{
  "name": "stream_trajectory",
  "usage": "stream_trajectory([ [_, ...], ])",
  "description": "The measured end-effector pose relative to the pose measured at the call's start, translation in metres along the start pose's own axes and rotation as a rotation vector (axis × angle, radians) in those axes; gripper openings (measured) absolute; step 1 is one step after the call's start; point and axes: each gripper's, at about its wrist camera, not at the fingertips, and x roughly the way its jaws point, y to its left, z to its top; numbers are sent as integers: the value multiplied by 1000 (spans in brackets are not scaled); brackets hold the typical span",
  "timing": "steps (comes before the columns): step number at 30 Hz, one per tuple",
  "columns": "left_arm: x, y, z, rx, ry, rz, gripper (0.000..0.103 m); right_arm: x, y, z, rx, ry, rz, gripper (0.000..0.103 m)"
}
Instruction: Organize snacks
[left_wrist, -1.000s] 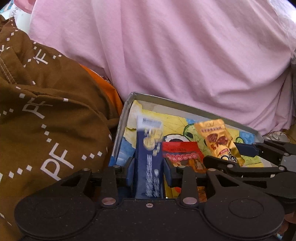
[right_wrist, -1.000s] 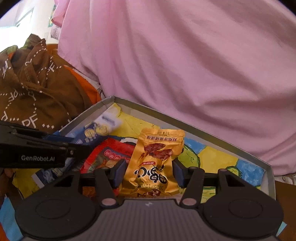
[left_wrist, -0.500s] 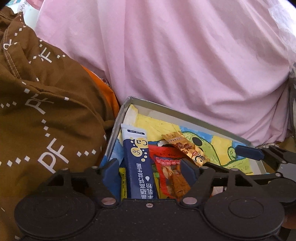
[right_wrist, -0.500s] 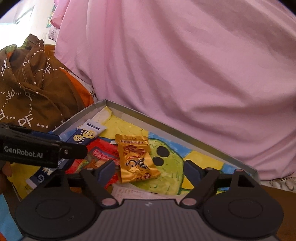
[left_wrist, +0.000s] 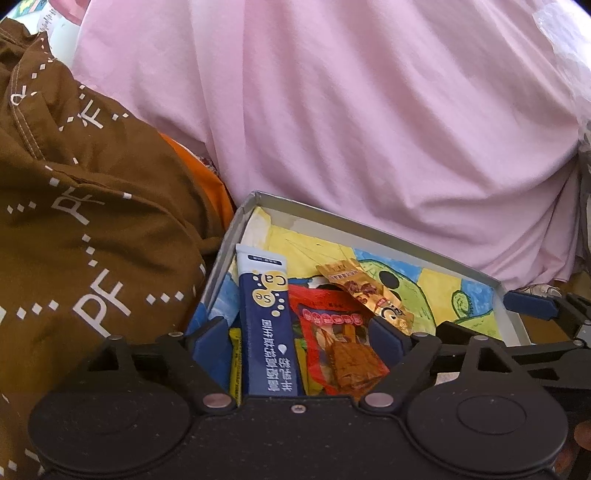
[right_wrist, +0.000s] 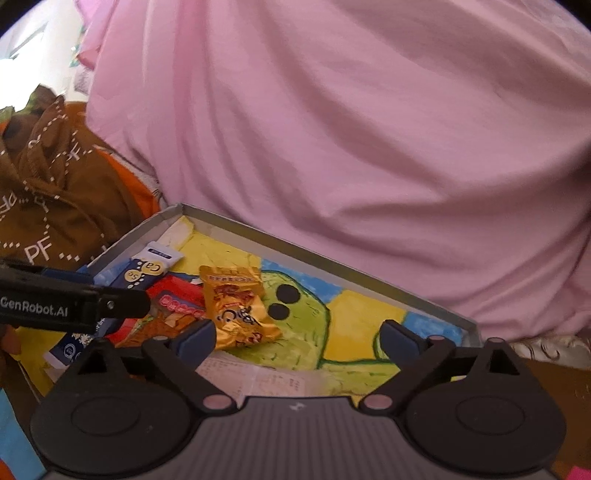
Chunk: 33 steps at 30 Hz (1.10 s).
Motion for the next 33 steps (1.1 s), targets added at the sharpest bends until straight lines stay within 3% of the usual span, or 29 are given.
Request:
stream_trajectory([
  [7, -12, -9, -1, 20, -37, 7, 92, -16, -17, -3, 69, 15, 14, 103],
  [22, -47, -25, 0, 73, -83, 105, 92, -62, -32, -8, 168, -36, -22, 103],
  [33, -80, -39, 1, 127, -106, 118, 94, -97, -31, -7, 202, -67, -18, 103],
])
